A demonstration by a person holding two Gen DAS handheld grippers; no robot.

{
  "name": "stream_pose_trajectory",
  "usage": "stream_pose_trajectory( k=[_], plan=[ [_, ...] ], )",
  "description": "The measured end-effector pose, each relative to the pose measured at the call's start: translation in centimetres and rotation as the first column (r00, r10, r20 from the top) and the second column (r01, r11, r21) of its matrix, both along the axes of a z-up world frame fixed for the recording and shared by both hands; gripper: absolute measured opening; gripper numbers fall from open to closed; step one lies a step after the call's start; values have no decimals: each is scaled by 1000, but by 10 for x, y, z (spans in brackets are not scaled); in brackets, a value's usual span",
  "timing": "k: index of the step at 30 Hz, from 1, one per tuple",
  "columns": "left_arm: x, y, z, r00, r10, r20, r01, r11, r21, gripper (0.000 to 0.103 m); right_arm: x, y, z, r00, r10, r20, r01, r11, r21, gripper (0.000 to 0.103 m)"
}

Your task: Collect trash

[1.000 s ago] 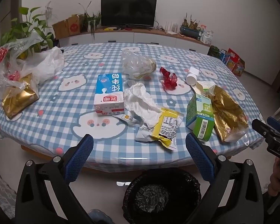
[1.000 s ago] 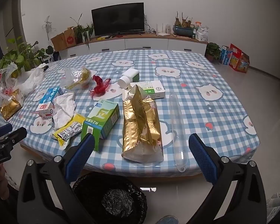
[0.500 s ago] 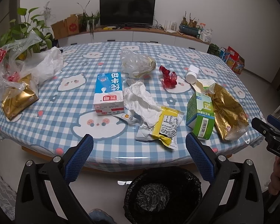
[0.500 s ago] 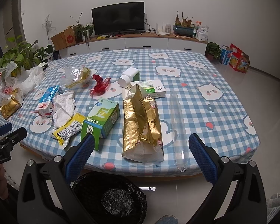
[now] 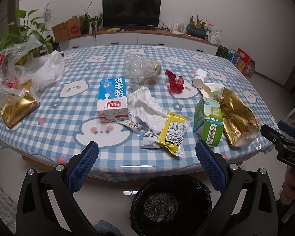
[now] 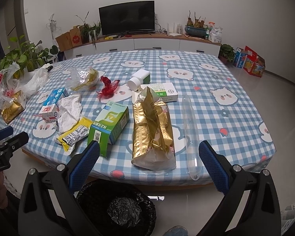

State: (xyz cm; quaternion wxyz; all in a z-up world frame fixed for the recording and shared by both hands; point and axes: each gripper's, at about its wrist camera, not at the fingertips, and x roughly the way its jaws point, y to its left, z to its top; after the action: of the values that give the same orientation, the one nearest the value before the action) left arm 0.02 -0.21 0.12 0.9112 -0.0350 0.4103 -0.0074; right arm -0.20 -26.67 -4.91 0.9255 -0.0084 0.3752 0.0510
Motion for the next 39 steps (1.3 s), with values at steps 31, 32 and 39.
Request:
stream_pose_trajectory(
  k=[31,32,39],
  plan=[
    [-2,-1,3,1000,-3,-3,3,1000,-4,97,-2,0,3,1000,3,5,-3,1000,1,96],
    [-2,-1,3,1000,-3,-2,3,1000,-5,97,-2,0,3,1000,3,5,-3,1000,1,96],
    [-1,-1,3,1000,-2,-3,2,1000,-4,97,-3,-1,3,1000,3,7,-3,1000,-2,96]
  ],
)
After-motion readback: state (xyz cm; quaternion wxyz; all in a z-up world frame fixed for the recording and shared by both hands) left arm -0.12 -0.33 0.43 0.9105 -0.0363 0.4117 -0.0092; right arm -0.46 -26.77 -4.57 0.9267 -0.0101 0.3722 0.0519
